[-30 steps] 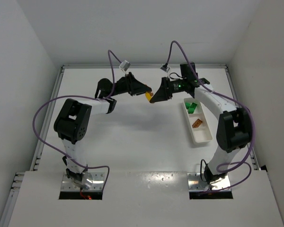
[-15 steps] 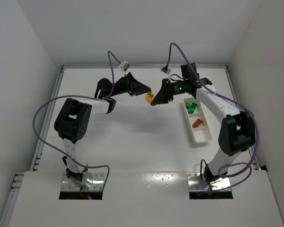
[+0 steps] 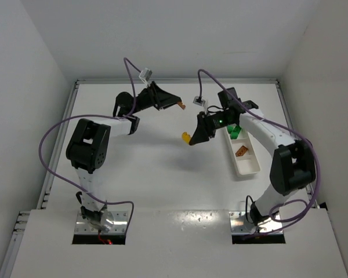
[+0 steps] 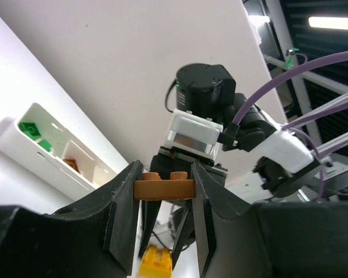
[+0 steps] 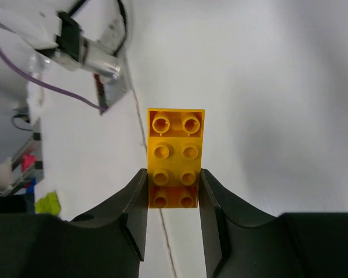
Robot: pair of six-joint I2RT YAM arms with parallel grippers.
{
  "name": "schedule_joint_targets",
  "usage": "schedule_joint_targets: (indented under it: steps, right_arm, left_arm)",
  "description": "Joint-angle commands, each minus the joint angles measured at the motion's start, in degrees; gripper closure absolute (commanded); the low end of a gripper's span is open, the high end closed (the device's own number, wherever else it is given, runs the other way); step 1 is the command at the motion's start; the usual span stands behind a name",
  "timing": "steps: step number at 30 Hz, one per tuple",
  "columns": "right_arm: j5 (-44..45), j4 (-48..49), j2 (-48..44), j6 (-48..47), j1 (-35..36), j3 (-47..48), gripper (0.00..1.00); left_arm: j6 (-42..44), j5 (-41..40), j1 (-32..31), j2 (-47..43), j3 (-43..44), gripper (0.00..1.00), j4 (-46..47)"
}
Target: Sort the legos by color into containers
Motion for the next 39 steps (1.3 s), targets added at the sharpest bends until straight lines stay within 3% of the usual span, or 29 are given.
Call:
schedule_joint_targets:
  steps: [1, 8, 14, 18, 27, 34, 39]
  right_arm:
    - [7.2, -4.6, -7.6, -5.8, -3.8, -3.3, 1.0]
    - [16.9, -8.3, -17.2, -4.3, -17.0, -11.7, 1.0]
    - [29.5, -8.9, -21.3, -8.7, -22.8, -17.3, 1.0]
    - [34.5, -11.8, -20.7, -13.1, -26.1, -16.7, 1.0]
    - [38.9, -21.2, -23.2, -25.2, -31.9, -17.8, 1.0]
    - [40.8, -22.4, -19.3, -26.6, -32.0, -18.3, 0.99]
    - [43.1, -22.4, -16.0, -26.6, -31.2, -18.3, 0.84]
  left_arm:
    - [4.6, 0.2, 1.7, -2.4, -1.4, 0.97, 15.7]
    - [24.5, 0.8, 1.2, -11.0, -9.2, 0.97, -5.6]
    - [46.5, -1.7, -1.4, -16.1, -7.4, 0.97, -30.7]
    - [54.4, -3.1, -3.5, -17.4, -5.2, 0.97, -41.0]
    - [59.6, -4.8, -5.9, -18.6, -5.2, 0.97, -46.7]
    - [61.6, -4.8, -7.0, -17.0, -3.1, 0.97, -50.6]
    - [62.1, -4.8, -7.0, -16.4, -1.9, 0.97, -50.6]
